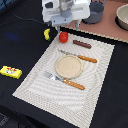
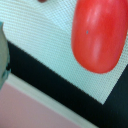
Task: Interact with the objects in diverse but meaningful ways.
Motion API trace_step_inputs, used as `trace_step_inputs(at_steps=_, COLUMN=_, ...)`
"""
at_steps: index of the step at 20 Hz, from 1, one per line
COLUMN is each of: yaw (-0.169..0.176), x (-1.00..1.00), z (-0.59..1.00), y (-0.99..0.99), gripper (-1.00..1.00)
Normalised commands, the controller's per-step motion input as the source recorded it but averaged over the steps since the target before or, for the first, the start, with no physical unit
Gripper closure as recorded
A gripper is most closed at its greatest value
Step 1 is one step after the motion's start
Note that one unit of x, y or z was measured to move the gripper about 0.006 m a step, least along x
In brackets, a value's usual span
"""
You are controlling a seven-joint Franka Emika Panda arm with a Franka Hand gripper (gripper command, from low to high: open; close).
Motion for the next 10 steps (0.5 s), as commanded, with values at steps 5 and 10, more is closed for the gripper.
trace_step_inputs(at_steps=5, yaw=0.089, x=0.53, z=0.0, y=0.05, gripper=-1.0)
trace_step_inputs(at_steps=10, yaw=0.16, x=0.33, z=0.09, y=0.12, gripper=-1.0)
